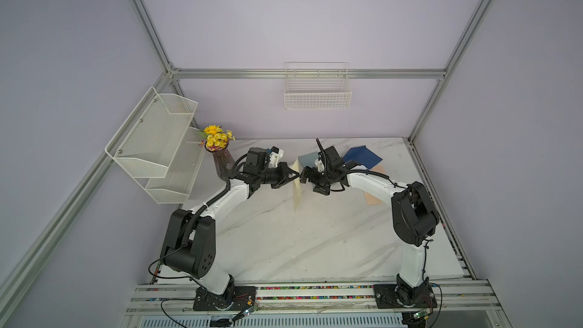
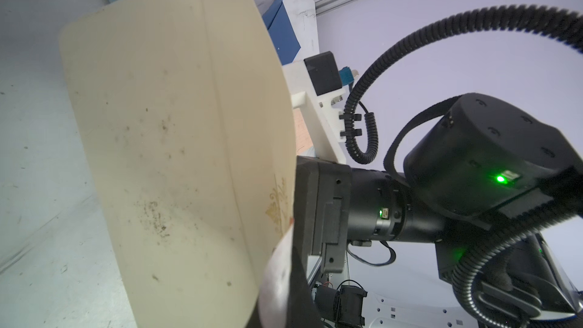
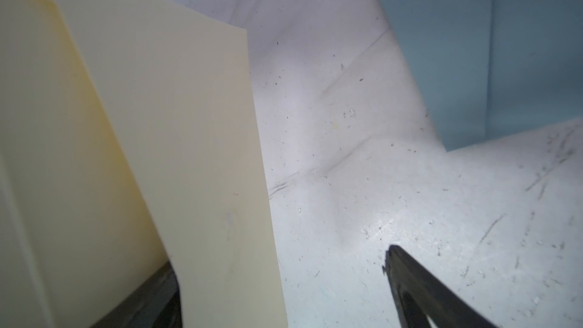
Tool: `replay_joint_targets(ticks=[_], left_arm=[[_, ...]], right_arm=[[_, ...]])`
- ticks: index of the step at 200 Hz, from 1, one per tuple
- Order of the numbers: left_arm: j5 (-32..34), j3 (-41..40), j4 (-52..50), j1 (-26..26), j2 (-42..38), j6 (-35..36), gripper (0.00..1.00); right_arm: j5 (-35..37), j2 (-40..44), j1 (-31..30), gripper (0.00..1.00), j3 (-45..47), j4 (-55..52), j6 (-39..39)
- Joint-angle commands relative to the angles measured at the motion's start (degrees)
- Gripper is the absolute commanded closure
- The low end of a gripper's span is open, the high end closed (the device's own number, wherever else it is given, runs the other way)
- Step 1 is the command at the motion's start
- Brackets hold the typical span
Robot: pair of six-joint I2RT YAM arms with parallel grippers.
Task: Fold the letter paper in half and place it into the envelope
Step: Place the letter paper in the envelope.
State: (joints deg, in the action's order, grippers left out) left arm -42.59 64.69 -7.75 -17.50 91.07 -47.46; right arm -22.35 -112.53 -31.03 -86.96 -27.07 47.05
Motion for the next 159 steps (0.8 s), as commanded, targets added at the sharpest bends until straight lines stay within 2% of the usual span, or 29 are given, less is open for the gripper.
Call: replay_joint_targets(ticks=[1,82,159], left_arm=[[-2.47,0.39,3.01,-0.16,-1.51,-0.02,1.00],[-1.36,-3.48,7.18,0.01,0.37,-0.33,1.00],[-1.88,-7.66,11.35,0.06,3.77,-0.24,1.00]], right_arm=[[-0.52,-0.38,0.66,0.04,-1.72,-0.78,-0.97],[-0.24,10.85,2.97,0.03,3.08,-4.15,-2.14],[1.34,10.50,3.34,0.03,5.08,-5.80,-3.98]])
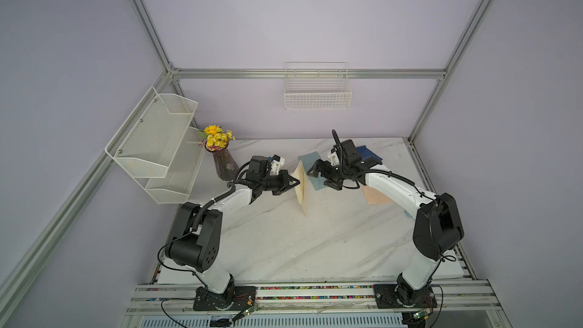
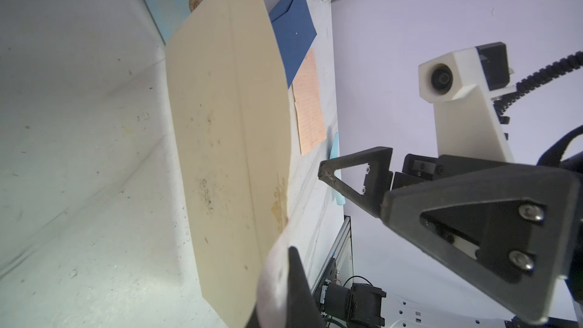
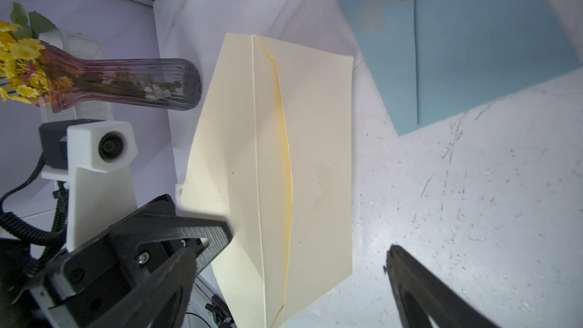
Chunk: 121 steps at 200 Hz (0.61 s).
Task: Fold the letter paper in half and place it into the envelope
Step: Place the letter paper in the envelope.
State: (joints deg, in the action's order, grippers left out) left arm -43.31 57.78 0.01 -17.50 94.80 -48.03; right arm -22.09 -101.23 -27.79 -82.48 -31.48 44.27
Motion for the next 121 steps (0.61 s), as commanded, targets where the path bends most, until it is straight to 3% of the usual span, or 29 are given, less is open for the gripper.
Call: replay_joint_targets(ticks=[1,73,121], left_arm=[[-1.12,-0.83,3.55,0.03,-0.01,0.36,1.00],[12.42,-7.33,-6.16,0.09,-5.51,10.53,1.00],[12.68,-11.20,-5.49,-0.50,-3.50,11.10,0.95]], right_arm=[[1.08,-0.81,0.11,0.03,0.62,-1.39,-1.20],[0.99,-1.36,0.11,0.03,3.09,-0.40,-1.23],[1.26,-1.32,0.02,0.03,4.01,0.10,-1.12]])
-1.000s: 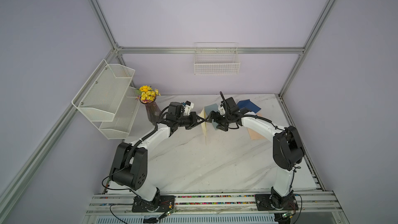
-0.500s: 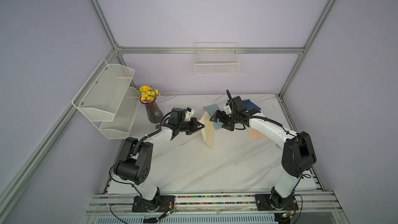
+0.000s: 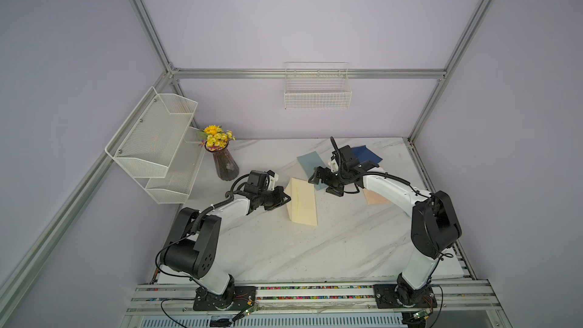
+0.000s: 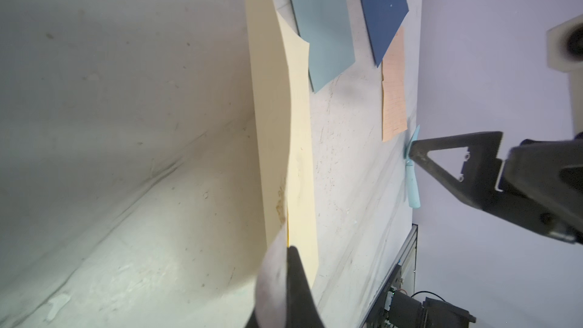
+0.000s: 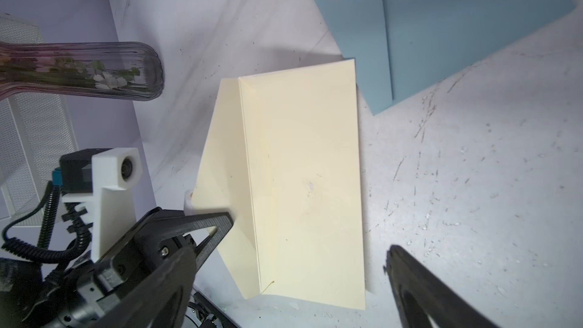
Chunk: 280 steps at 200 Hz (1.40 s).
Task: Fold the letter paper in half and place it into the envelope
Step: Place the envelope at the center of the board.
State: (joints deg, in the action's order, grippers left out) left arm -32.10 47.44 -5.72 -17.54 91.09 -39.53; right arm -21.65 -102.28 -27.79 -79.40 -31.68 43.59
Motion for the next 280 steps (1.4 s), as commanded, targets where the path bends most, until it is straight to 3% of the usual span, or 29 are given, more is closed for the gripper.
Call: replay_joint_targets(ticks=[1,22,46,59,90,114,133,151,167,227,249,280], left_arm=[[1.45,-0.95,0.25,-0.51,0.22,2.56,0.94],[2.16,-2.27,0.42,-1.17,0.19,2.24,0.80],[3.39,-3.58,0.41,-1.35,-1.14,1.61,0.48],[4.48,-3.17,-1.04,-1.36,-2.17,2.24,0.36],[8.47,1.37,-10.02,-0.85,-4.55,6.17,0.24],[10.19,3.07,-13.90,0.59,-7.18,7.18,0.18],[12.49,3.49,-16.11,1.45,-9.59,7.27,0.14],[15.03,3.62,-18.34,2.11,-12.35,7.02,0.00],[16.64,3.35,-19.78,2.64,-13.08,6.96,0.00],[18.89,0.24,-20.49,4.67,-14.05,5.62,0.04],[17.96,-1.53,-18.78,5.06,-13.38,4.99,0.15],[15.59,-2.94,-16.09,5.04,-10.74,4.31,0.47]], right_arm=[[0.82,-0.28,0.02,0.03,0.92,0.35,-0.40],[0.42,-0.67,-0.03,0.03,1.54,0.92,0.15],[0.38,-1.58,-0.41,0.03,1.17,0.83,-0.01],[0.38,-2.17,-0.79,0.07,0.84,0.79,-0.25],[0.39,-4.05,-2.28,0.22,0.28,0.96,-0.79],[0.51,-5.89,-3.95,0.39,-0.08,1.44,-0.79],[0.68,-7.44,-4.89,0.60,-0.48,1.73,-0.71],[0.74,-8.97,-5.42,0.80,-0.96,2.10,-0.75],[0.93,-10.38,-5.92,1.00,-1.37,1.98,-0.92],[1.84,-13.89,-6.40,1.00,-1.35,1.05,-1.91],[2.05,-14.73,-6.40,1.00,-1.20,0.63,-2.18],[1.93,-15.72,-6.40,1.00,-1.08,0.27,-2.48]])
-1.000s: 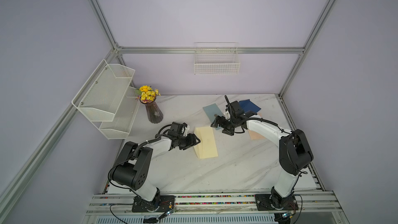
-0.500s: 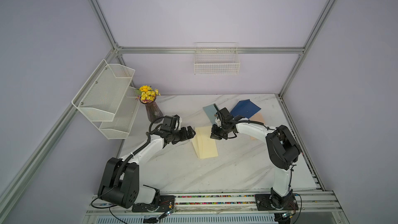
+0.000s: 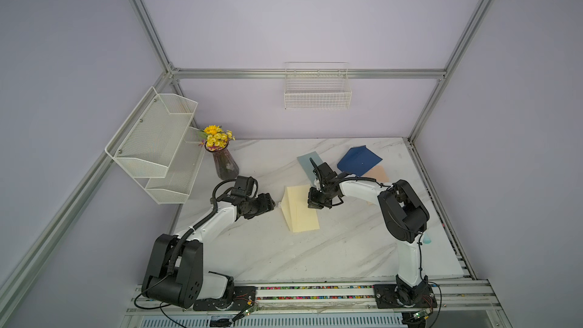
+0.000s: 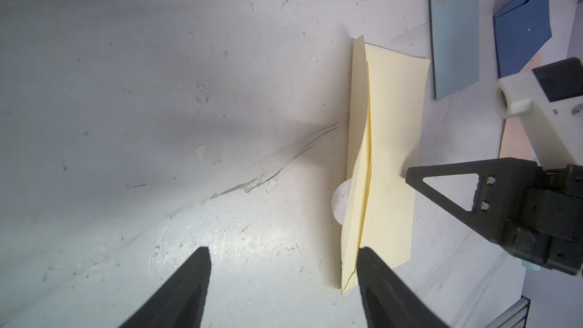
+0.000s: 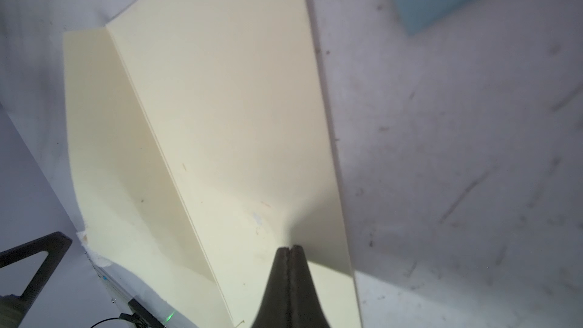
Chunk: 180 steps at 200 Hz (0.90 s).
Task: Fold the letter paper in half and place it into the envelope
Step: Place the envelope at the center of the board, then fold the envelope flap on the envelope.
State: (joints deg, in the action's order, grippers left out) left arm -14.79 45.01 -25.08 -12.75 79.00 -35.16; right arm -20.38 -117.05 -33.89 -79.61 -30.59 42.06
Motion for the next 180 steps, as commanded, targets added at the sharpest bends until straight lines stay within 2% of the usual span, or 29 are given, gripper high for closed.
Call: replay_joint_targets(ticks=[1,25,40,82,180], left_arm=[[-1.91,-0.53,3.41,0.26,1.38,-0.08,0.48],[-4.46,-0.65,5.66,0.27,5.70,-0.28,0.82],[-6.08,-0.86,7.55,0.19,7.59,-0.80,1.00],[-9.09,1.23,10.91,-1.32,12.47,-1.48,1.00],[-9.95,9.93,13.29,-9.09,17.64,-2.82,1.00]], right_arm=[[0.63,-1.01,-0.30,1.00,-0.79,-0.80,-0.94],[-0.08,-1.51,-0.30,1.00,-0.54,-0.56,-0.93],[-0.72,-1.79,-0.30,1.00,-0.27,-0.19,-0.93],[-2.56,-2.30,-0.30,1.00,0.73,0.80,-0.49],[-3.88,-2.98,-0.30,1.00,1.25,1.40,0.27]])
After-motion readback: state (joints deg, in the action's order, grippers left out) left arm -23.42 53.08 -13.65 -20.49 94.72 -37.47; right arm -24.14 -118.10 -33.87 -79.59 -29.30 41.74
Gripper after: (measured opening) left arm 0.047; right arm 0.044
